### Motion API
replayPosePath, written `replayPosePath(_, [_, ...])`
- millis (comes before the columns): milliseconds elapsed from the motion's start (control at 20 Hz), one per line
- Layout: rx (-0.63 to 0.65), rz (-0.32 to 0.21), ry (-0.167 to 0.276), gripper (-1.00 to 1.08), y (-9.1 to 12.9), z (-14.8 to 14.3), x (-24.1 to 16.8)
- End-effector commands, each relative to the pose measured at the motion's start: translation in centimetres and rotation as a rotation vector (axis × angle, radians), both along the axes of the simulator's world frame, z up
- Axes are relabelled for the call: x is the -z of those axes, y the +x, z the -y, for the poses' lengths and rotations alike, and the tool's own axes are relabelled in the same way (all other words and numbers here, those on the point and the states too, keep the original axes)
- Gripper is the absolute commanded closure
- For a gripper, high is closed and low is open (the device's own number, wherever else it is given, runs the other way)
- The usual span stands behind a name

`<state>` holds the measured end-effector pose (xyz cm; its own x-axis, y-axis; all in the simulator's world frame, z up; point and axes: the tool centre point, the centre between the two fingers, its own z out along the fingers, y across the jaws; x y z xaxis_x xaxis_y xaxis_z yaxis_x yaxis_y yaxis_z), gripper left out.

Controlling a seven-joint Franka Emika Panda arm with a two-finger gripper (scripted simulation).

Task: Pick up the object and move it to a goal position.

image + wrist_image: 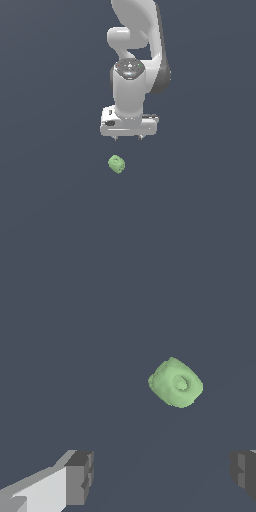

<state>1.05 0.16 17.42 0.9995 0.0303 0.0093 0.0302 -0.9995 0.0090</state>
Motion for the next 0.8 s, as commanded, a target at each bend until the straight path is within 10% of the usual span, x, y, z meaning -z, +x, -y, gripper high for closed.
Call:
replayPosePath(0, [0.0,0.0,0.0,-0.92,0.0,0.0,0.0])
replayPosePath(750, [-0.062,0.016,0.005,-0.92,0.4,-3.4,-1.3])
